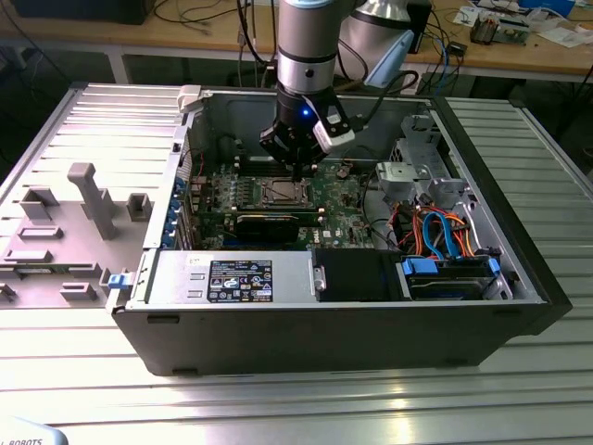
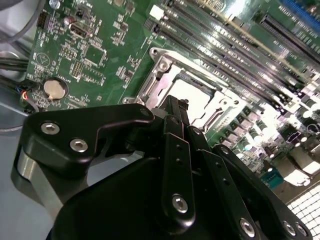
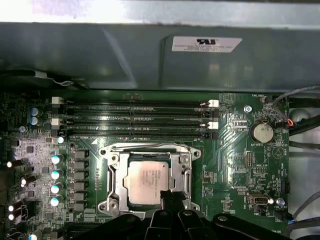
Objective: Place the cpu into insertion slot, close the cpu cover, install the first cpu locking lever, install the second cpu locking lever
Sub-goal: 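Install the second cpu locking lever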
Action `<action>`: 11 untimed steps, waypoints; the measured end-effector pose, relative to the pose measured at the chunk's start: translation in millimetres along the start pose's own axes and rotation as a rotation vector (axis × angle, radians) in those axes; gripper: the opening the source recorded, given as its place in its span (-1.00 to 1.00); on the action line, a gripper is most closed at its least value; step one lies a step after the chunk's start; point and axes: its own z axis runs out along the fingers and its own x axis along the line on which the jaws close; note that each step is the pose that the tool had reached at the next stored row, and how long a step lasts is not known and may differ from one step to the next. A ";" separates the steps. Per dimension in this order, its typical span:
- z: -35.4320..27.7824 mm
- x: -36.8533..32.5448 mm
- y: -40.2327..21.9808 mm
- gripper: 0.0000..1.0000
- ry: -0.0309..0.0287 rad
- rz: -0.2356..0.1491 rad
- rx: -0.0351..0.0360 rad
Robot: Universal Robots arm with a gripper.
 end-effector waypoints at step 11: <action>-0.9 0.1 -3.0 -0.79 0.0002 0.000 0.0004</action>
